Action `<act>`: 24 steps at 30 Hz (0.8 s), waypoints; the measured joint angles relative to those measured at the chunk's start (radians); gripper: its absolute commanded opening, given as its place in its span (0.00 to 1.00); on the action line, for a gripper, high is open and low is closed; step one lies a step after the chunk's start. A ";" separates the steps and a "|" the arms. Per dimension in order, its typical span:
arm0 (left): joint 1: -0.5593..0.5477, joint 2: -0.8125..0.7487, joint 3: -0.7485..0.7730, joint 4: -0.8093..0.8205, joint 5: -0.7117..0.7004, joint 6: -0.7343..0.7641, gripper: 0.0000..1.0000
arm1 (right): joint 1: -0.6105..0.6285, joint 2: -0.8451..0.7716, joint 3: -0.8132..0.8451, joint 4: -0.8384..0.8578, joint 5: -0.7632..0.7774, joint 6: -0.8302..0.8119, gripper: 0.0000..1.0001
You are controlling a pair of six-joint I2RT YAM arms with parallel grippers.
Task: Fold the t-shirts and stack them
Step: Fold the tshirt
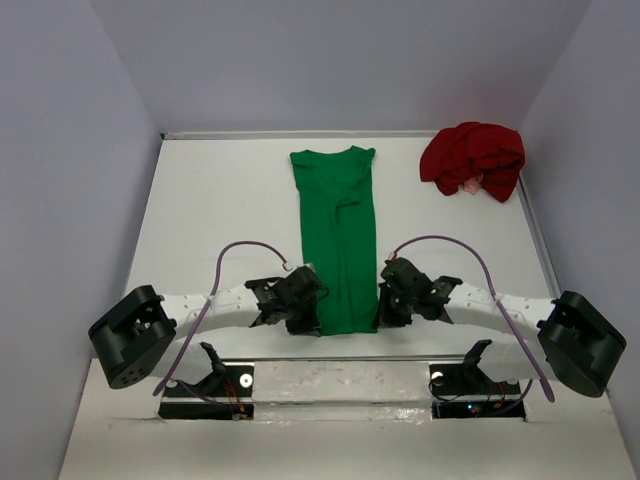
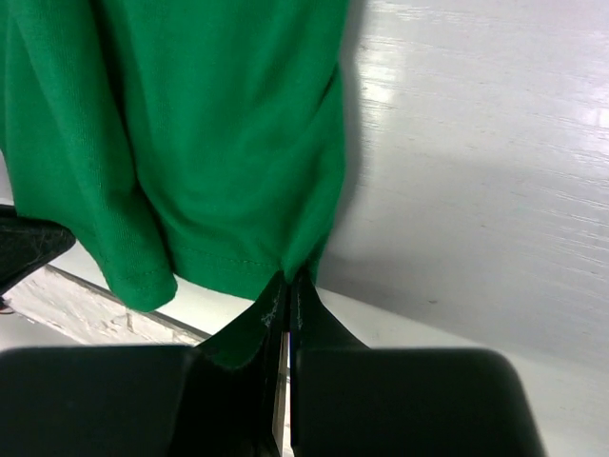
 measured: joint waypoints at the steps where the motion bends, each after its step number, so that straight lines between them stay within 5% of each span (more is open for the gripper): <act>1: 0.000 0.000 -0.001 0.000 0.000 0.000 0.00 | 0.008 0.004 0.005 -0.002 0.006 0.004 0.00; 24: 0.000 -0.145 -0.018 -0.105 -0.073 -0.003 0.00 | 0.121 -0.019 0.108 -0.198 0.248 0.080 0.00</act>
